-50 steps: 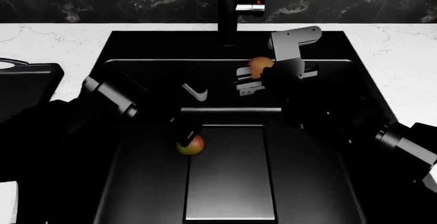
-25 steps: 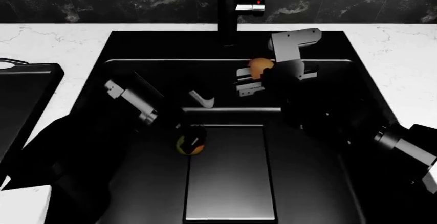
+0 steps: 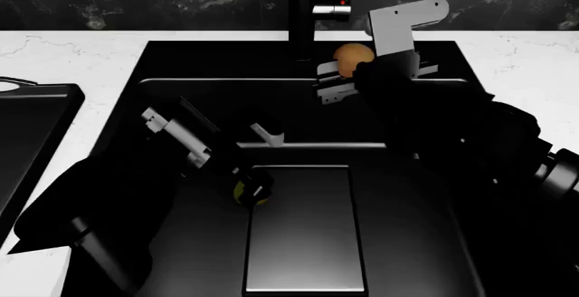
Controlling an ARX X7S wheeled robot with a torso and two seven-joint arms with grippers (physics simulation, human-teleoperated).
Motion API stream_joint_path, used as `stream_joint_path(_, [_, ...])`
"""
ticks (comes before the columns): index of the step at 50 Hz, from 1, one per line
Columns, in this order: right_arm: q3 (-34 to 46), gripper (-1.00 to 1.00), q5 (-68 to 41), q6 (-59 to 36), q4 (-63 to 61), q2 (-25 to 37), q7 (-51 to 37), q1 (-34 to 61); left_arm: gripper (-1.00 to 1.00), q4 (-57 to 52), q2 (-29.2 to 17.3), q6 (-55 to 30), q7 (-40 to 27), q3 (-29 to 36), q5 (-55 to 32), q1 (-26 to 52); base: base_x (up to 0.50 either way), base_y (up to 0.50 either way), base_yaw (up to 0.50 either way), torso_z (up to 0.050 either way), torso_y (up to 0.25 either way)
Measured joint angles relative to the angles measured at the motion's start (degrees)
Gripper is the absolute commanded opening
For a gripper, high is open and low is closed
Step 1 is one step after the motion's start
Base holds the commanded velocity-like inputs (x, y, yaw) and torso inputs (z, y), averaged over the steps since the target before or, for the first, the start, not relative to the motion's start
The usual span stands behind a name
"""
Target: Pick up the fruits and vegetables and place them in the sink. Turn on the sink faucet to wash them. Then turn the sink off and put them in the tray.
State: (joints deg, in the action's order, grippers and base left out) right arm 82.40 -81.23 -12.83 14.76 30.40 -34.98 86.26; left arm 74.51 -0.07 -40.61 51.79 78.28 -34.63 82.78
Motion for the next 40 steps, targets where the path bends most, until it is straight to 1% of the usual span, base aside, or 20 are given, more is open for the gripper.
stream_joint_path(3, [-0.07, -1.00, 0.14, -0.06, -0.69, 0.27, -0.38, 0.25, 1.00, 0.11, 0.02, -0.03, -0.19, -0.40, 0.07, 0.18, 0.00, 0.00, 0.00, 0.000, -0.027])
stream_joint_path(14, [-0.32, -1.00, 0.37, -0.13, -1.81, 0.71, -0.93, 0.57, 1.00, 0.31, 0.05, -0.38, -1.18, -3.50, 2.09, 0.72, 0.00, 0.00, 0.00, 0.000, -0.249])
stream_joint_path(18, [-0.37, -1.00, 0.42, -0.13, -1.97, 0.77, -0.99, 0.58, 1.00, 0.33, 0.05, -0.32, -1.24, -3.58, 2.07, 0.78, 0.00, 0.00, 0.00, 0.000, -0.250])
stream_joint_path(21, [-0.43, -1.00, 0.48, -0.11, -1.97, 0.77, -0.93, 0.49, 1.00, 0.32, -0.19, -0.49, -0.25, -2.34, 1.37, 2.04, 0.00, 0.00, 0.00, 0.000, -0.250])
stream_joint_path(26, [-0.43, -1.00, 0.47, -0.07, -1.98, 0.78, -0.90, 0.32, 1.00, 0.26, -0.31, -0.81, 0.18, -2.08, 1.10, 2.56, 0.00, 0.00, 0.00, 0.000, 0.000])
stream_joint_path(27, [-0.45, -1.00, 0.49, -0.06, -1.98, 0.77, -0.89, 0.31, -1.00, 0.24, -0.30, -0.84, 0.20, -2.11, 1.13, 2.56, 0.00, 0.00, 0.00, 0.000, 0.000])
stream_joint_path(40, [-0.65, -1.00, 0.68, 0.07, -1.88, 0.69, -0.74, 0.08, -1.00, 0.39, -0.44, -0.45, -1.03, -4.67, 2.89, 1.87, 0.00, 0.00, 0.00, 0.000, -0.001])
